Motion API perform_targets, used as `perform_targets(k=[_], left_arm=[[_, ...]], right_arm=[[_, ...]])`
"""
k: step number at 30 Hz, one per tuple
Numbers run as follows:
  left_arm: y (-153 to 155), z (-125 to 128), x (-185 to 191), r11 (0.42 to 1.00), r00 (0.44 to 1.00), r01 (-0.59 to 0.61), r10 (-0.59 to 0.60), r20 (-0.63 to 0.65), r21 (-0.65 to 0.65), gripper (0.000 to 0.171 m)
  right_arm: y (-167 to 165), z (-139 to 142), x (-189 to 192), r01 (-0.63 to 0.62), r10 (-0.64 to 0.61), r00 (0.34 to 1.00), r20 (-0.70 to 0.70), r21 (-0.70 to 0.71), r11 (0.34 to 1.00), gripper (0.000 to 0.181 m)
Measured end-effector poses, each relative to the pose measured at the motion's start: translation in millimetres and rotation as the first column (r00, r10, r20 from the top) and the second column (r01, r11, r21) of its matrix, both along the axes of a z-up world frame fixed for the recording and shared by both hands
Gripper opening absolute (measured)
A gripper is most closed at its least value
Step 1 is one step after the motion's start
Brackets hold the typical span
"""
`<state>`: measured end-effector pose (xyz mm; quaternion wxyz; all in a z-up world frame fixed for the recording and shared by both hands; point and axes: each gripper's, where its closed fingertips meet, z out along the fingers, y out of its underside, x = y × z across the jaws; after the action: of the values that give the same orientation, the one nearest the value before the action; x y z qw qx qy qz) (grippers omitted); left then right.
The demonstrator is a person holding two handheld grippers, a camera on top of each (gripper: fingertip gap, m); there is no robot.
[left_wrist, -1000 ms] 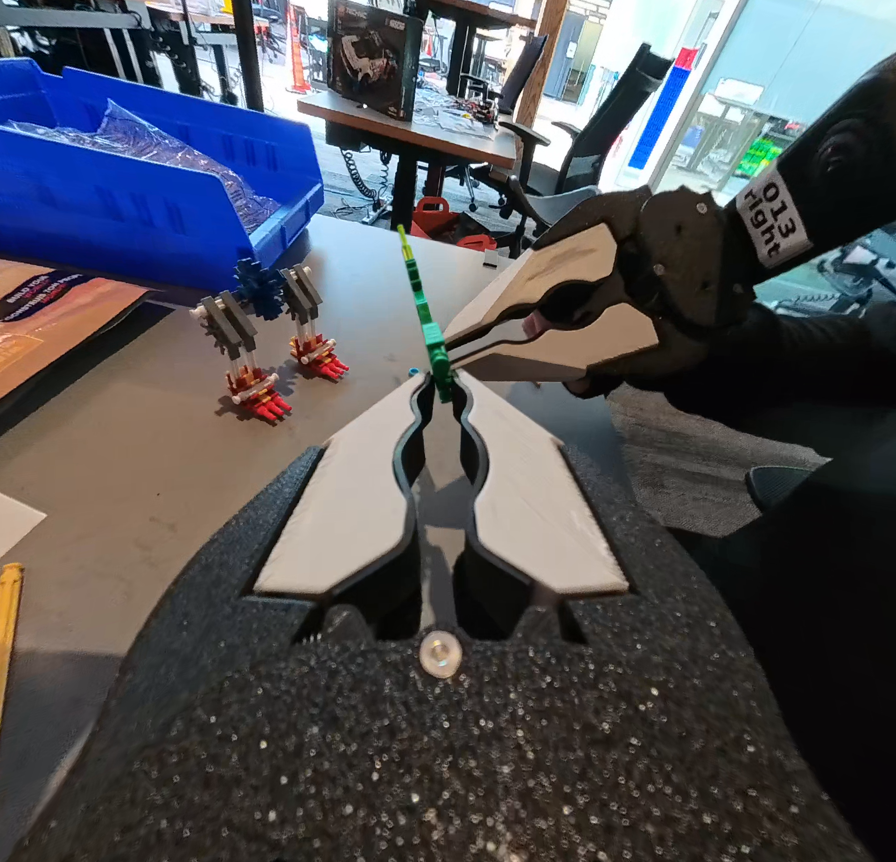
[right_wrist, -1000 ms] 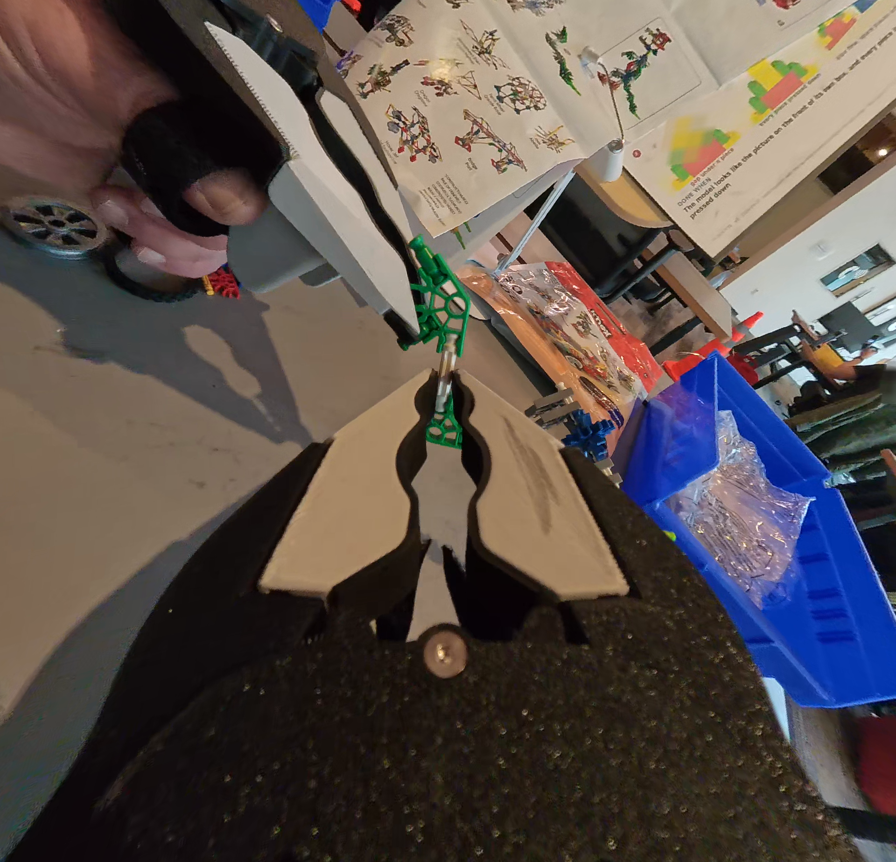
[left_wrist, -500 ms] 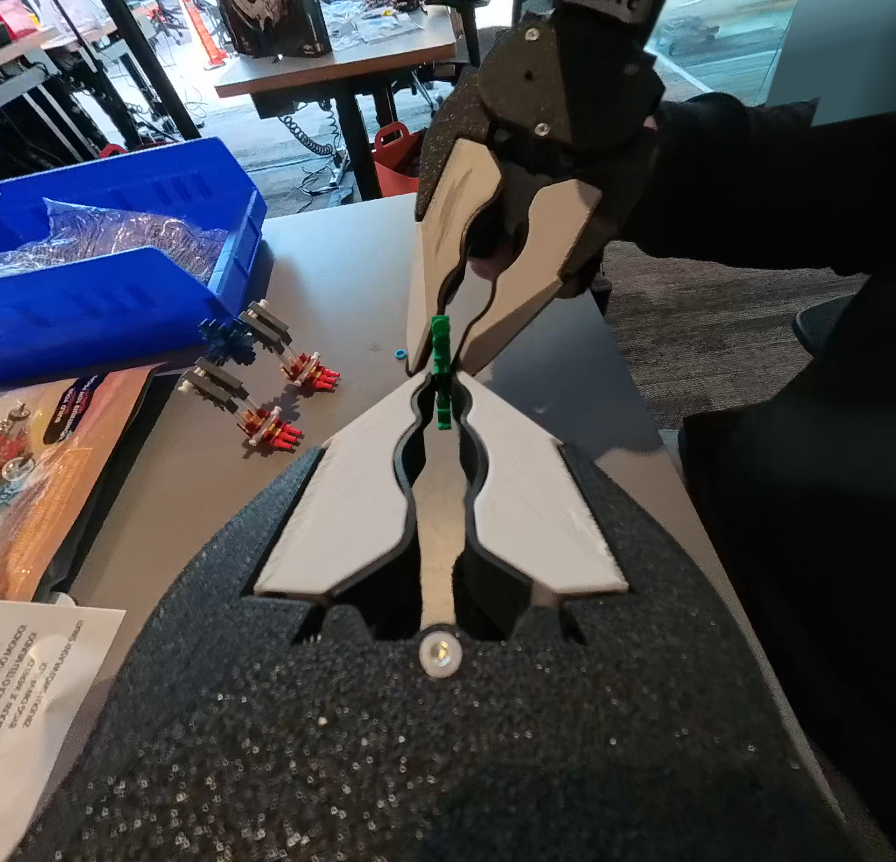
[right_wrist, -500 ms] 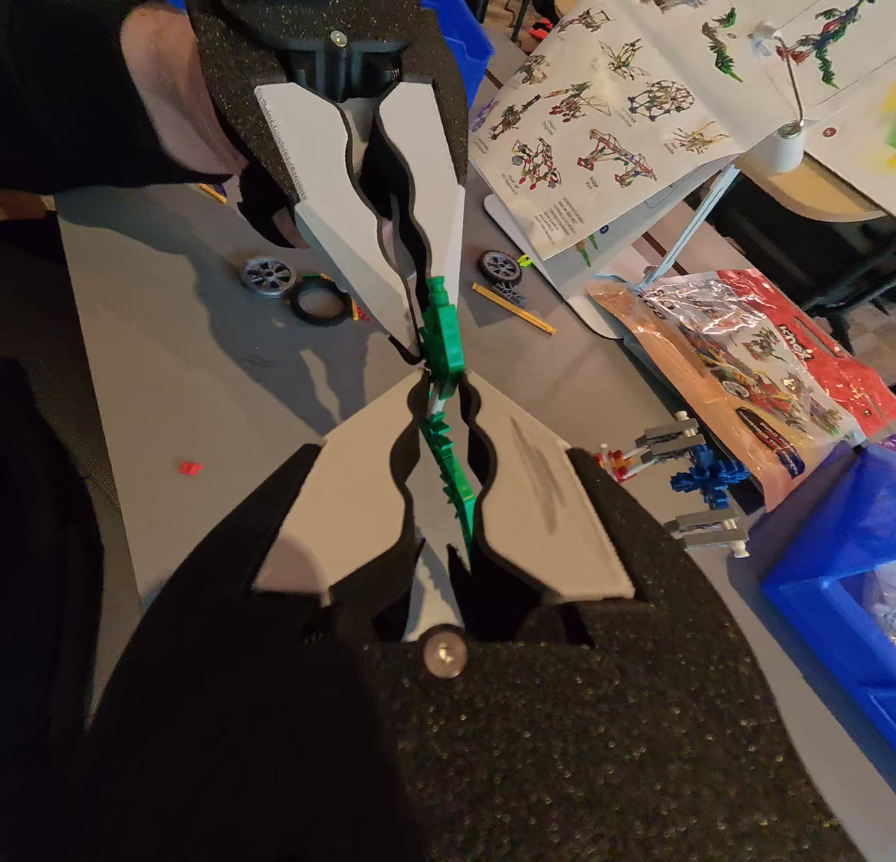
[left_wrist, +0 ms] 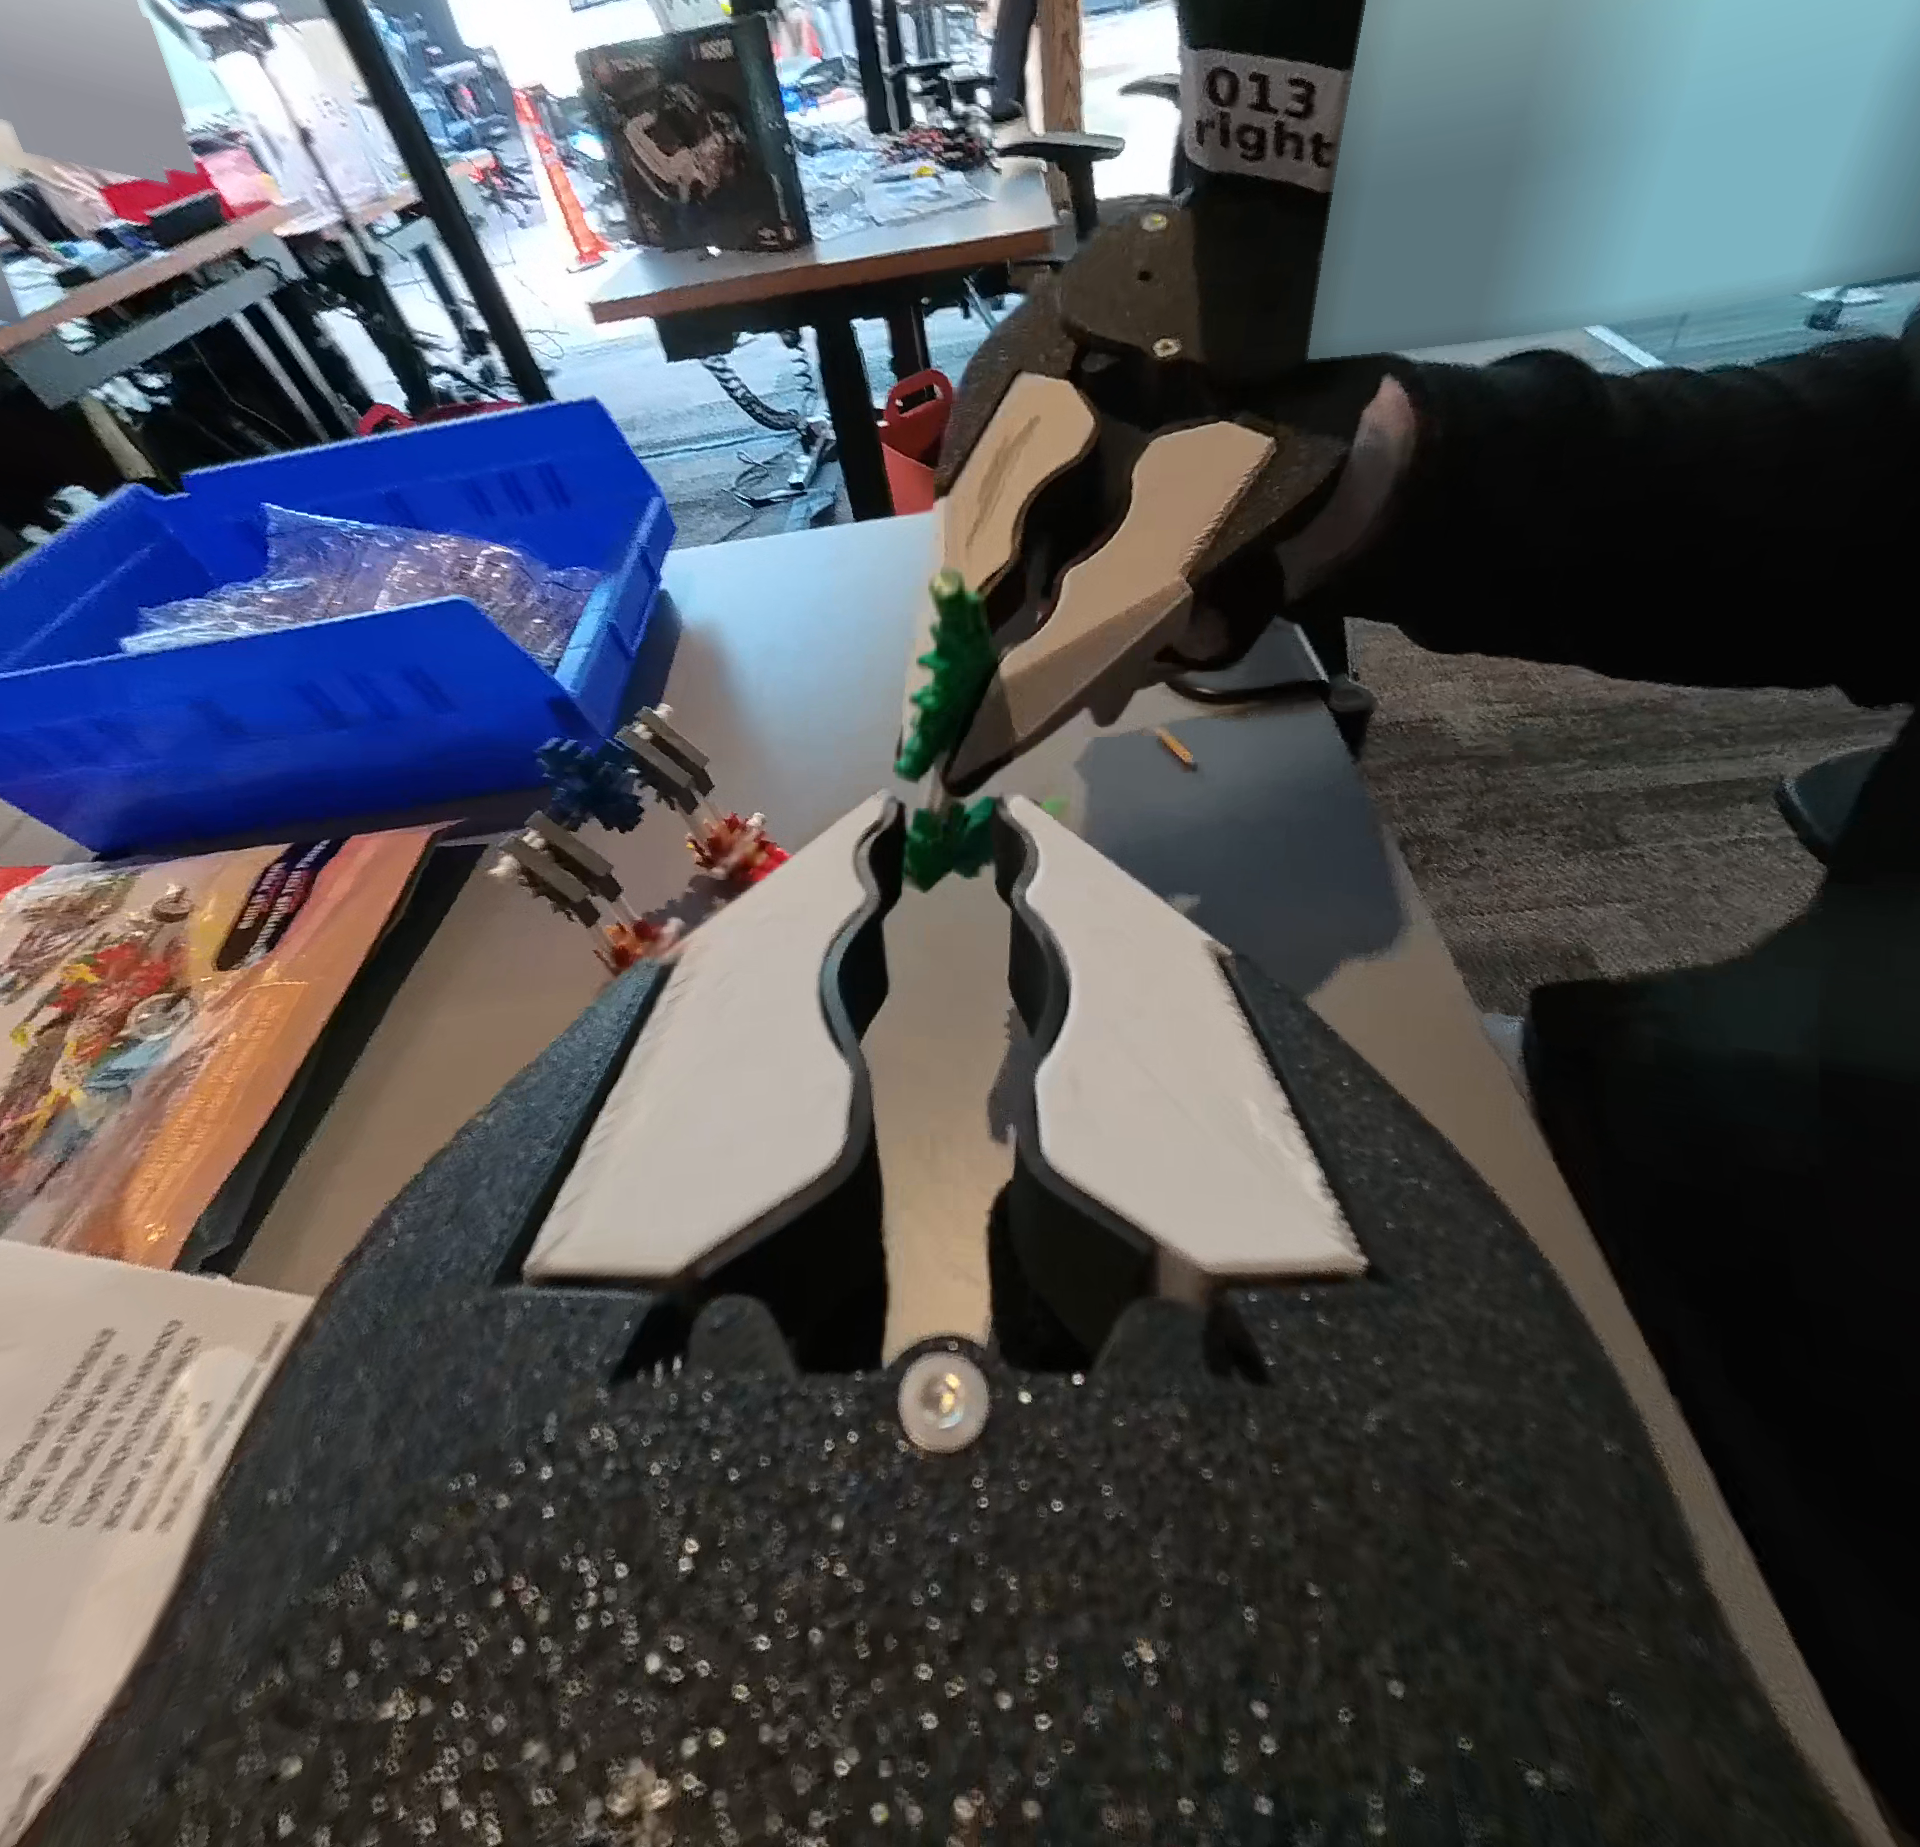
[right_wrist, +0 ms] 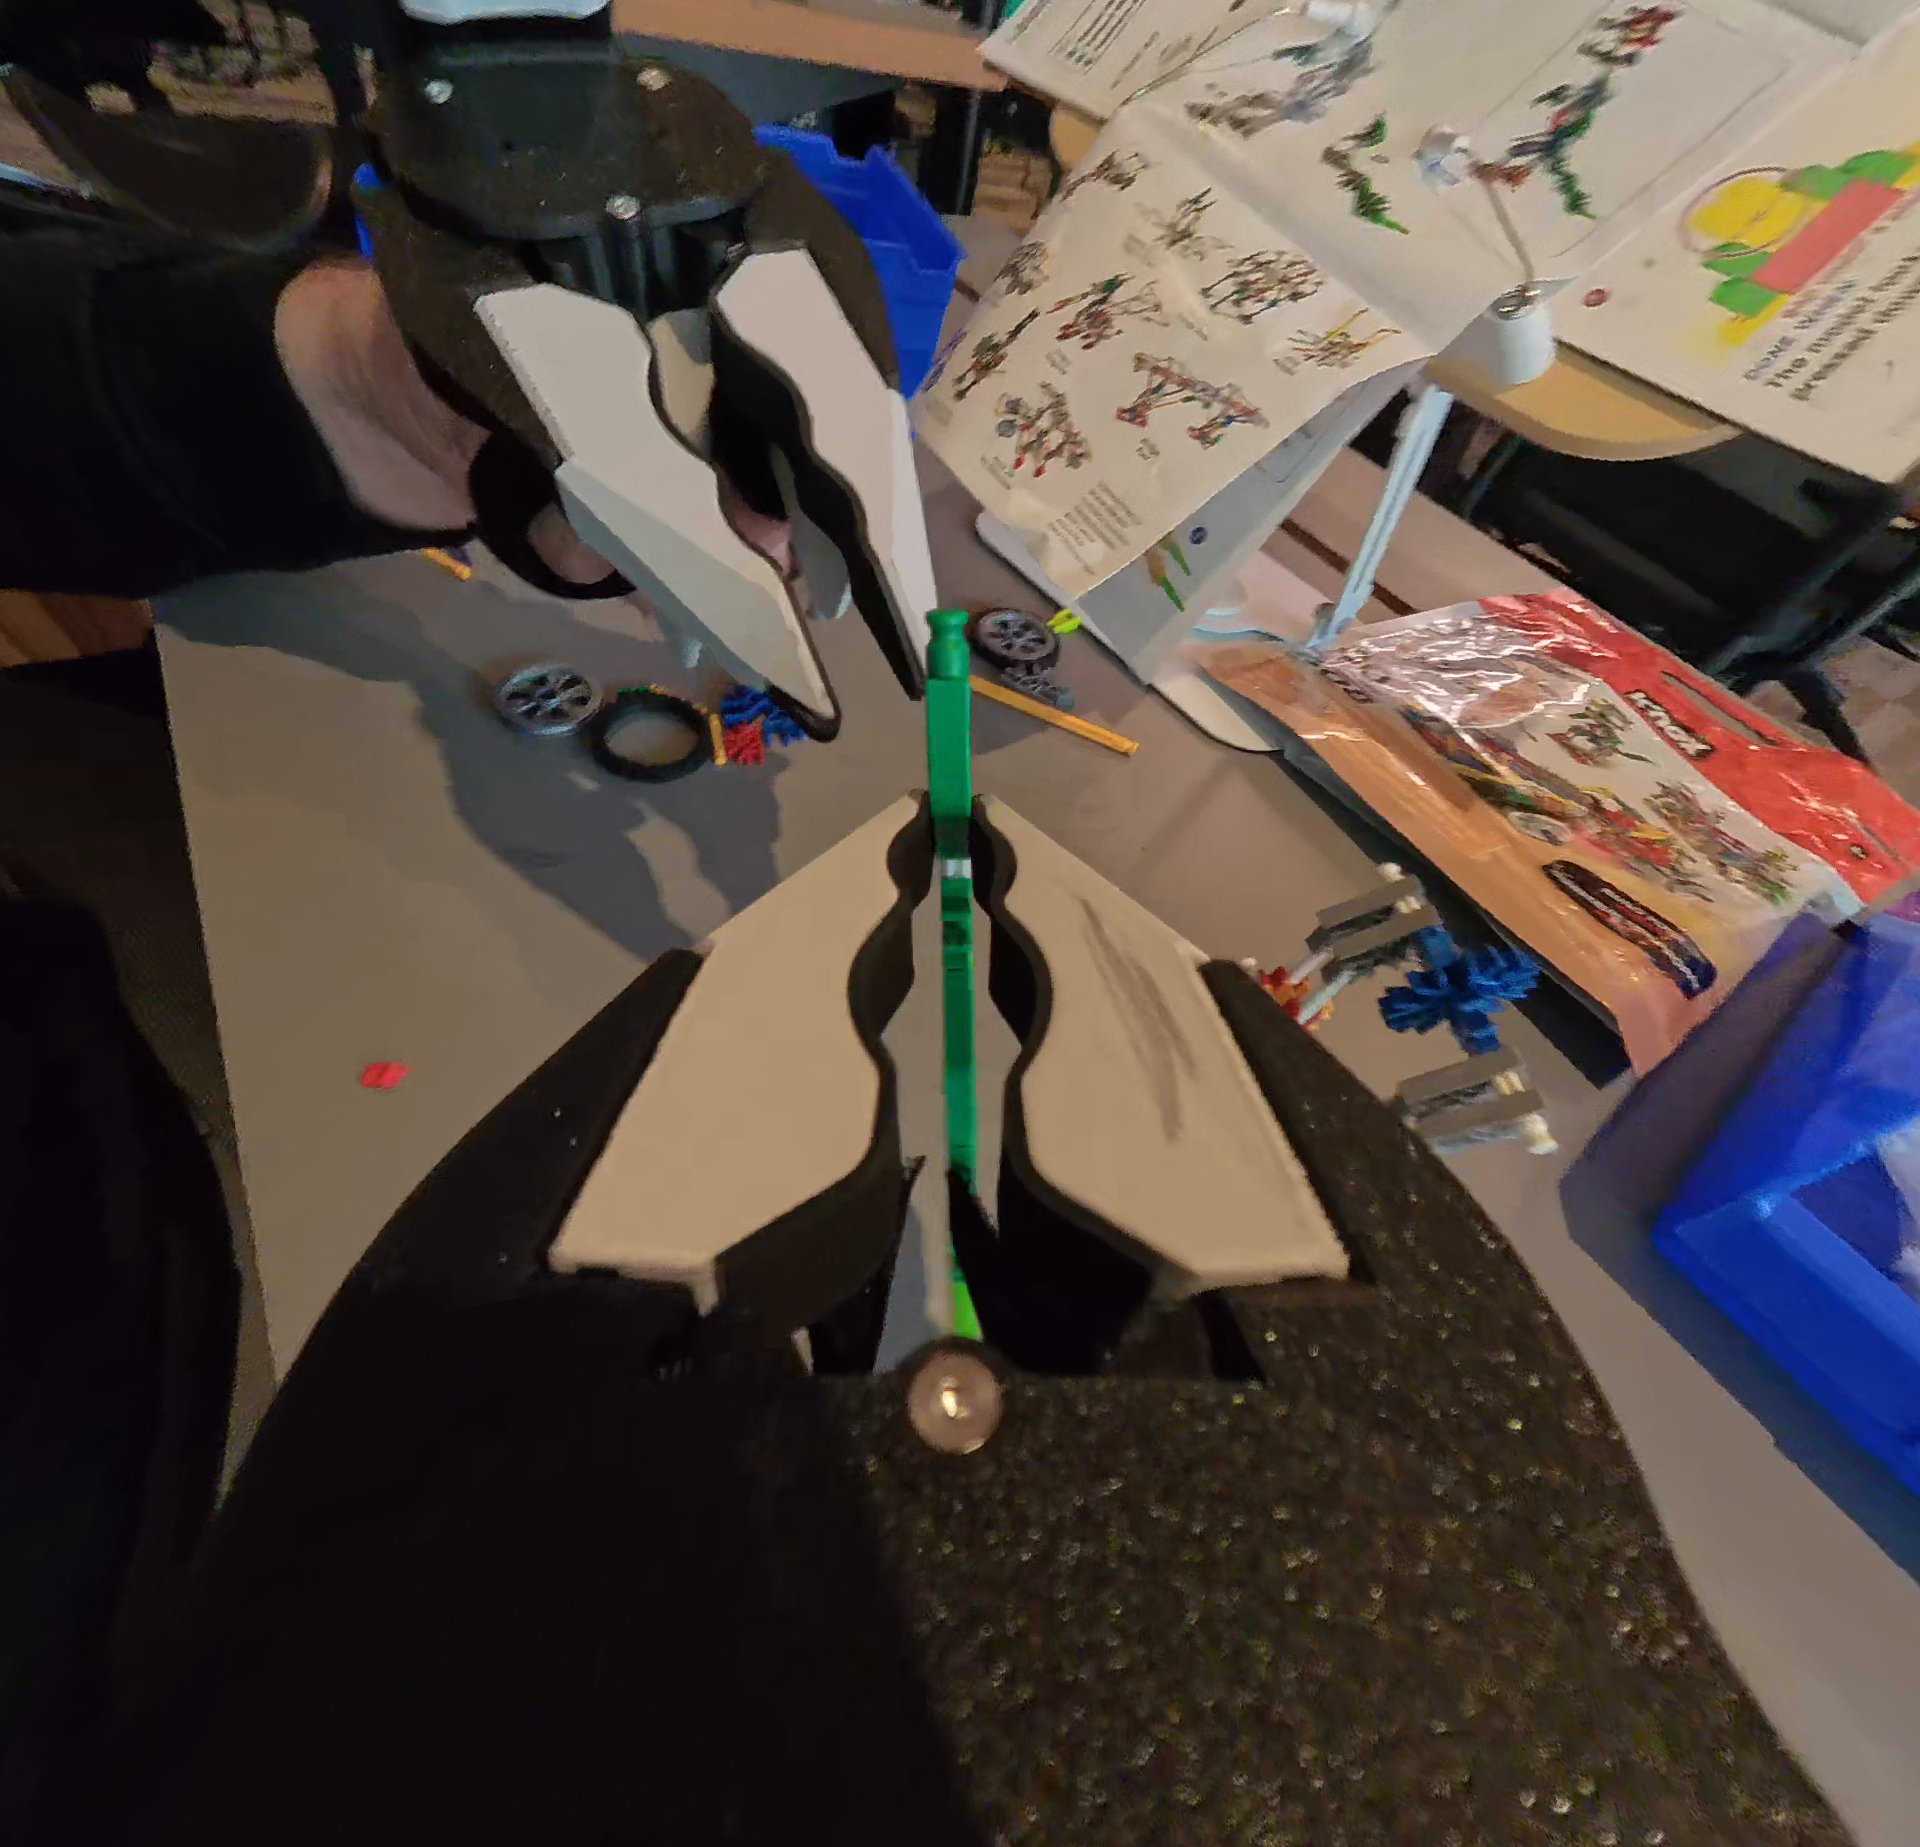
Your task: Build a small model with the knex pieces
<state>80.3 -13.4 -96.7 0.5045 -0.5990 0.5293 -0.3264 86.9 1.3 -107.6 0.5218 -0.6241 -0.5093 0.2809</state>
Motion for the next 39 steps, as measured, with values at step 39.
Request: perform_targets(k=[39], left_arm=[[115.5, -73.2, 37.4, 0.924, 0.925, -0.359, 0.332, -0.187, -0.136, 0.037]], right_arm=[[121.3, -61.2, 50.4, 0.249, -0.196, 0.954, 0.225, -0.241, 0.938, 0.005]])
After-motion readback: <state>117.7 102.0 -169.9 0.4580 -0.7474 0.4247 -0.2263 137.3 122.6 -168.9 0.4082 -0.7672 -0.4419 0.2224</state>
